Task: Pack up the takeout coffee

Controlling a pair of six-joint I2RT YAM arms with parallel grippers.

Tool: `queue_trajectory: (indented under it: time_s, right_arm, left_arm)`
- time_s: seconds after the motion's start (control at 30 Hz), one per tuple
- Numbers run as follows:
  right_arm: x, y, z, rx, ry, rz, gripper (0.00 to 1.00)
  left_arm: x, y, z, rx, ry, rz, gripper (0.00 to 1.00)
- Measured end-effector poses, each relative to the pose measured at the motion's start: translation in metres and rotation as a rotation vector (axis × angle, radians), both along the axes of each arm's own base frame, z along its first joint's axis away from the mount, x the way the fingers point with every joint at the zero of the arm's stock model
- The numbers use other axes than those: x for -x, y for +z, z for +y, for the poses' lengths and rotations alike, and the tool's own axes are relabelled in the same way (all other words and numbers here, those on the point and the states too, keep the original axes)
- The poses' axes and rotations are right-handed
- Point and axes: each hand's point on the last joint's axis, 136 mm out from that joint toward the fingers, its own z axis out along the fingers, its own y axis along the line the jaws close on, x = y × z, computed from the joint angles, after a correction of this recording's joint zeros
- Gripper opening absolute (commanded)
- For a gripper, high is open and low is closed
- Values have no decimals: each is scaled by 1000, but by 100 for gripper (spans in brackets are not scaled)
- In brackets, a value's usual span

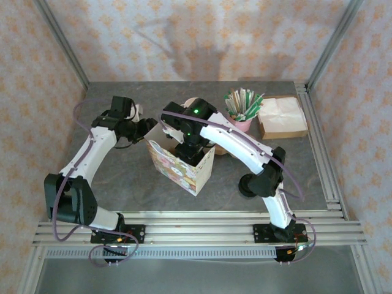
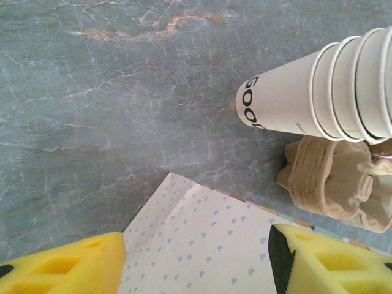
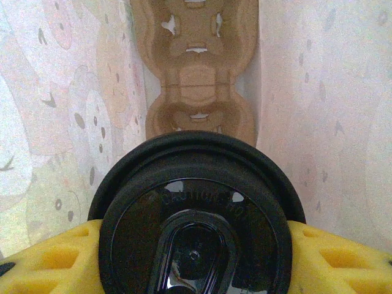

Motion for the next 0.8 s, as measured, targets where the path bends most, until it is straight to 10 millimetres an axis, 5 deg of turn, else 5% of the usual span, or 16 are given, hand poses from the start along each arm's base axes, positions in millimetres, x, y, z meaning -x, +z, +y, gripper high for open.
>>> queue_trajectory:
  time_s: [0.5, 0.8]
  right_arm:
    - [-3, 0, -2, 37, 16, -53, 44]
    - [3, 3, 4, 50, 51, -93, 44]
  left_arm:
    - [10, 59, 0, 10, -13, -128, 70]
    - [15, 73, -1, 18, -16, -157, 71]
